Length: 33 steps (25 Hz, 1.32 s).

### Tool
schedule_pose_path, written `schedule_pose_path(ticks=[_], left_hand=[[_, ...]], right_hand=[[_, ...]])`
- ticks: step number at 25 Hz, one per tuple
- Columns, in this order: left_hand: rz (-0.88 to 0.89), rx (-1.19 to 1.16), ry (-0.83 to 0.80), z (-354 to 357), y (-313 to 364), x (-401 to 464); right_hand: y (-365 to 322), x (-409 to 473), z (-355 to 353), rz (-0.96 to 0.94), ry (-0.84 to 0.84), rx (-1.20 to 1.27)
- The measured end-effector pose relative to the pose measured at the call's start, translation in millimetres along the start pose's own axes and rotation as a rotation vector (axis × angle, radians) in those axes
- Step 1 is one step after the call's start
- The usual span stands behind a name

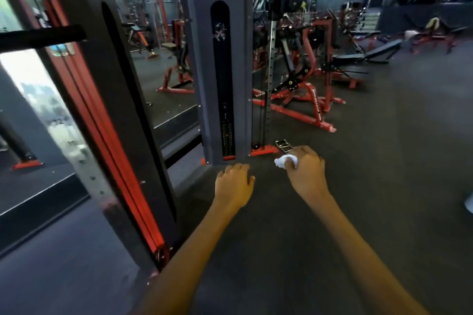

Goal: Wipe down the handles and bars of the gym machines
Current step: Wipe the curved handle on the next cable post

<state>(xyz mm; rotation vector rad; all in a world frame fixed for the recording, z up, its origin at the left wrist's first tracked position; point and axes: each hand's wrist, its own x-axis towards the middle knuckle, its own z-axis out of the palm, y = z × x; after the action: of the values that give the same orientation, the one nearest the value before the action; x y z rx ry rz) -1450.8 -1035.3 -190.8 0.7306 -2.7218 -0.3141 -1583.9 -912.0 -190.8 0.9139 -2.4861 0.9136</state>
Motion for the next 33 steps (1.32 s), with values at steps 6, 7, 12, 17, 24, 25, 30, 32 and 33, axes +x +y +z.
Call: schedule_pose_path(ticks=[6,7,12,17,24,25,30,32,33], left_hand=[[0.037,-0.062,-0.01,35.3,17.1,99.2],[0.036,-0.076,-0.02,42.2,20.2,119.2],[0.035,-0.074,-0.066,73.4,36.3,221.8],[0.004,-0.087,-0.092,111.9,48.9,333.1],[-0.083,-0.072,-0.047,151.5,86.4,503.8],[-0.091,-0.072,-0.03,156.9,91.2,531.6],[-0.116,-0.082,-0.006,179.3,99.7,659.8],[-0.122,-0.076,0.002,190.2,97.5,704.6],[-0.124,-0.074,0.006,197.1,94.1,730.4]], right_hand=[[54.7,70.5,29.2,0.034,-0.036,-0.005],[64.8,86.2,37.0,0.048,-0.052,-0.005],[118.5,169.5,69.5,0.075,-0.131,0.064],[185.7,268.5,114.5,0.132,-0.135,0.158],[268.6,444.1,165.9,0.103,-0.133,0.206],[280.8,473.2,177.1,0.088,-0.146,0.224],[339.5,605.1,246.0,0.044,-0.175,0.265],[355.7,644.9,268.3,0.032,-0.194,0.292],[360.7,667.3,277.7,0.018,-0.199,0.309]])
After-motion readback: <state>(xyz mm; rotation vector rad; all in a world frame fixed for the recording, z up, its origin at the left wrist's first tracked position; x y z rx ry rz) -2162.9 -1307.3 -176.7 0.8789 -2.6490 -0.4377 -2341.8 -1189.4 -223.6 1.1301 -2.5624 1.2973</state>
